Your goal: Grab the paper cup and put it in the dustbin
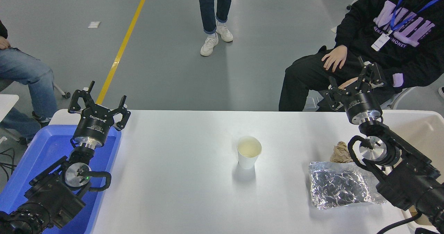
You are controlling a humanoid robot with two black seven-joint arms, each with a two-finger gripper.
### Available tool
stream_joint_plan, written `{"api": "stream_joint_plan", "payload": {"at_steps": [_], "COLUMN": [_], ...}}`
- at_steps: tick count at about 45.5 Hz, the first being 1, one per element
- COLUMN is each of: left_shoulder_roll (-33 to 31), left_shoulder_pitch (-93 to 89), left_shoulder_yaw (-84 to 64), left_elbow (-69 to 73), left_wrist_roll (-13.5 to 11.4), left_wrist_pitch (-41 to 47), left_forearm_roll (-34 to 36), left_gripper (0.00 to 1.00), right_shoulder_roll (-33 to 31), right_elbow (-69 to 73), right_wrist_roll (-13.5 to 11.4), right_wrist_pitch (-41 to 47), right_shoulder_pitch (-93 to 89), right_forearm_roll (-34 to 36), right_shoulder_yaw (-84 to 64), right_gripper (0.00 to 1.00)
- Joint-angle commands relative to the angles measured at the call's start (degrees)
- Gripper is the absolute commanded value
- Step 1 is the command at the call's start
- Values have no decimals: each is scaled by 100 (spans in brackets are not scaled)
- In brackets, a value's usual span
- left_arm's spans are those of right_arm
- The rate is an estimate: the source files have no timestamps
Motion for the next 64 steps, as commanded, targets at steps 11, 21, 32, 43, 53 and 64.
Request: {"api": "stream_joint_plan", "payload": {"at_steps": [11,21,32,43,53,64], "left_shoulder_roll": [3,3,3,3,3,3], "left_shoulder_pitch": [0,0,0,0,0,0], "left_shoulder_yaw": [0,0,0,0,0,0], "left_elbow": [0,0,0,0,0,0], "left_wrist_roll": [0,0,0,0,0,0], "left_wrist_pitch": [0,0,0,0,0,0], "left_forearm_roll": [0,0,0,0,0,0], "left_gripper": [98,98,98,98,98,98], "right_shoulder_roll": [-16,-16,-16,-446,-1061,-1879], "right_elbow": [71,45,-218,-148,255,291], "right_wrist_roll": [13,13,-145,-1156,-1130,-1103], "right_wrist_pitch": [-29,-29,-29,-55,-90,6], "right_shoulder_pitch": [-39,-21,58,137,777,2605], "right_forearm_roll": [0,44,79,607,765,897], "right_shoulder_yaw": [18,45,-34,-438,-2062,-5700], "right_gripper": [100,100,100,100,100,100]}}
